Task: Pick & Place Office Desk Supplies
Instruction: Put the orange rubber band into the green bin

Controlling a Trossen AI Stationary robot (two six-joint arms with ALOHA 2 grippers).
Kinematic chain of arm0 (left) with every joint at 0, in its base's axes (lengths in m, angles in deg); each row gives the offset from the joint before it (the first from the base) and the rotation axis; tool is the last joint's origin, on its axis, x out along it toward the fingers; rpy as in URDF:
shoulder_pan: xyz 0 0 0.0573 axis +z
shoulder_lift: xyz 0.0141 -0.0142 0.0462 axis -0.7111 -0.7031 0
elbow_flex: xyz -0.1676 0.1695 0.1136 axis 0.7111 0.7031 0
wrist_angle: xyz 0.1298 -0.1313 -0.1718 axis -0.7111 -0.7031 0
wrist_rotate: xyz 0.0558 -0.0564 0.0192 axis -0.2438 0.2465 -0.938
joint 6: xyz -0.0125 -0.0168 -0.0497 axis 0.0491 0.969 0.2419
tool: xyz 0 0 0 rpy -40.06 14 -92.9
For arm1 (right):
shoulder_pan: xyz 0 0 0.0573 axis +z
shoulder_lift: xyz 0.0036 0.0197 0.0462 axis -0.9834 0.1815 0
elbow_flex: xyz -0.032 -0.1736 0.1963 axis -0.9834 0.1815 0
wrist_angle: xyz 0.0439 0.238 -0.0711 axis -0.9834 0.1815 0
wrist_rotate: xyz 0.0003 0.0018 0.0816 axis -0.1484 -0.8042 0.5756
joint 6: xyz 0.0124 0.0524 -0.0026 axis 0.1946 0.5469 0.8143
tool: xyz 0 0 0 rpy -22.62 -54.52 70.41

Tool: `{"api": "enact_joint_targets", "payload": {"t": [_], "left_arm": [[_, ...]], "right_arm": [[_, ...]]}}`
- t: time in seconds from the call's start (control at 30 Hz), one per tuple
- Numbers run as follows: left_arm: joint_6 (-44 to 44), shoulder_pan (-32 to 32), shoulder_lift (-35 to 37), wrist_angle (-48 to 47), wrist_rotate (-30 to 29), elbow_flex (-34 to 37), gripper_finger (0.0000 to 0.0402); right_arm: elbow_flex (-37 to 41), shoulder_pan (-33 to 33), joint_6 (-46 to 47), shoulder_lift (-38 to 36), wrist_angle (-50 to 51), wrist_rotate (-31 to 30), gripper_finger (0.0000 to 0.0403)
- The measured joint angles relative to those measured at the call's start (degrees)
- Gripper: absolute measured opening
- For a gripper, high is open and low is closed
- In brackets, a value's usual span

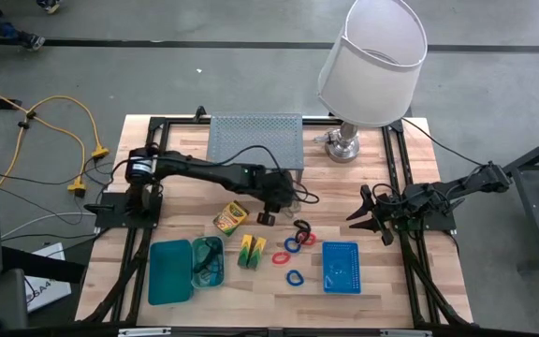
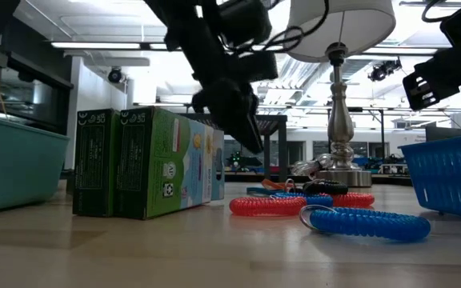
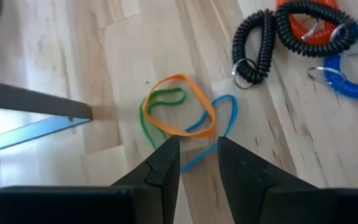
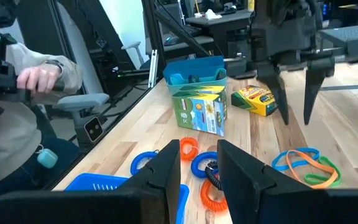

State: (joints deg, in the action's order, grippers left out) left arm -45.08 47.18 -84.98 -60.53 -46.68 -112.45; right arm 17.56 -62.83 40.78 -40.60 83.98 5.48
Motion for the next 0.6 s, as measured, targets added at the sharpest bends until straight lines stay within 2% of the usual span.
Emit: {"api": "enact_joint_targets", "payload": {"t": [0.4,0.6], "left_arm": [[-3.15,-1.86,-3.8,4.63,-0.06,0.04,0.0102],[-6.64,-3.26,-3.76,5.2,-3.21,0.0,0.0102]], "right_arm": [[0.0,0.0,0.0,0.0,0.02,-0.01,0.0094],[-0.01,0.0,0.0,0.0,0.0,-0.01,0.0094]]}}
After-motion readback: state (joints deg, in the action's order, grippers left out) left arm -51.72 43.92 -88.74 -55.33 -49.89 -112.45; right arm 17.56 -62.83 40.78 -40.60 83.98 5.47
